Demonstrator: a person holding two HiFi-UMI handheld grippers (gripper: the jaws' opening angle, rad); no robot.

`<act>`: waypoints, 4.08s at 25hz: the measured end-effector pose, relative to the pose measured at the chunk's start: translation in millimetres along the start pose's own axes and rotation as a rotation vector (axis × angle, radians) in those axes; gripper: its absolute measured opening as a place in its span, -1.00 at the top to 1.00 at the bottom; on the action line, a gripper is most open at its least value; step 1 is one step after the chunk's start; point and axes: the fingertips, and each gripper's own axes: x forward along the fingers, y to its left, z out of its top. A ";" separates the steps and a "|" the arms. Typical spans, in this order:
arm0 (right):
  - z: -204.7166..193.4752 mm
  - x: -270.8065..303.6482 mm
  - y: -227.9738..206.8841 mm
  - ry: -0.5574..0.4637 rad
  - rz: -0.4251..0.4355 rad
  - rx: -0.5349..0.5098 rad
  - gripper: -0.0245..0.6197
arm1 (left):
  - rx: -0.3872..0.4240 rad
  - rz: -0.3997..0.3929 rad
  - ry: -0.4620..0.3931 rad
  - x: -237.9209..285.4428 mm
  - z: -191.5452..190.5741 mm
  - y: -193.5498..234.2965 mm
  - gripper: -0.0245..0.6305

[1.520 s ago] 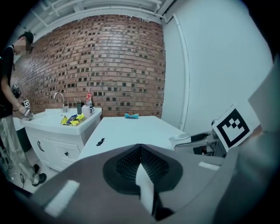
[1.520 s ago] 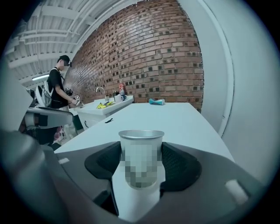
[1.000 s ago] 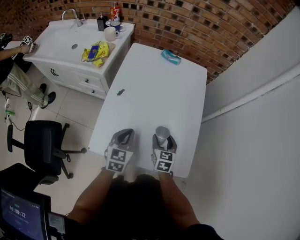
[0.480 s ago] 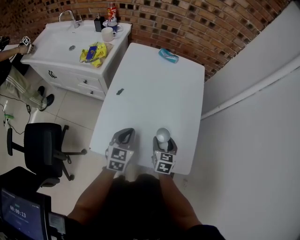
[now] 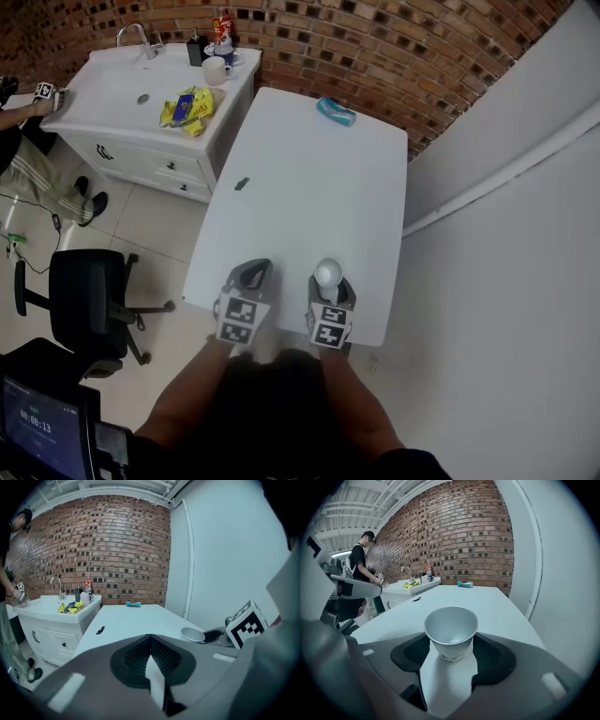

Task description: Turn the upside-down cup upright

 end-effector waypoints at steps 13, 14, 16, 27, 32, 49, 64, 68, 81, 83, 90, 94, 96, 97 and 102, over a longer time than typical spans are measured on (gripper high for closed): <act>0.6 1.1 8.0 -0.011 -0.011 -0.006 -0.26 | 0.017 -0.035 -0.009 -2.6 4.4 3.8 0.93; 1.9 -1.6 7.7 -0.020 -0.013 -0.004 -0.26 | 0.017 -0.038 -0.011 -2.6 4.7 4.0 0.93; 4.4 -7.2 7.4 -0.029 -0.020 -0.010 -0.29 | 0.017 -0.044 -0.014 -1.9 4.6 4.8 0.93; 12.0 -35.8 8.3 -0.034 -0.115 0.002 -0.07 | 0.055 -0.116 -0.041 -9.7 11.0 2.0 0.93; 4.2 -53.8 11.6 -0.040 -0.179 -0.004 0.19 | 0.094 -0.138 -0.047 -21.0 5.0 1.9 0.93; 5.4 -79.7 27.1 -0.080 -0.218 -0.052 0.89 | 0.141 -0.161 -0.017 -35.2 -5.2 -8.2 0.93; -22.1 -178.2 22.4 -0.201 -0.099 -0.062 0.89 | 0.103 -0.090 -0.042 -106.3 -21.4 -87.2 0.93; -39.5 -208.2 30.9 -0.224 -0.063 -0.088 0.89 | 0.129 -0.071 -0.042 -132.9 -37.0 -111.4 0.93; -66.2 -269.4 16.3 -0.281 -0.039 -0.078 0.89 | 0.032 0.014 -0.116 -195.4 -46.7 -159.2 0.93; -75.0 -274.5 15.6 -0.285 -0.039 -0.091 0.89 | 0.054 0.033 -0.118 -201.2 -54.3 -164.7 0.93; -96.1 -302.2 21.4 -0.296 -0.010 -0.105 0.89 | 0.034 0.054 -0.105 -225.0 -84.1 -188.0 0.93; -97.0 -301.0 27.1 -0.290 0.004 -0.112 0.89 | 0.036 0.061 -0.094 -226.7 -89.3 -184.2 0.93; -98.8 -302.5 30.7 -0.290 0.008 -0.115 0.89 | 0.028 0.066 -0.091 -227.8 -92.9 -180.9 0.93; -99.3 -303.0 32.3 -0.291 0.009 -0.114 0.89 | 0.025 0.068 -0.090 -227.9 -94.1 -179.5 0.93; -97.7 -308.0 34.1 -0.306 0.010 -0.105 0.89 | 0.021 0.063 -0.096 -231.2 -92.6 -182.9 0.93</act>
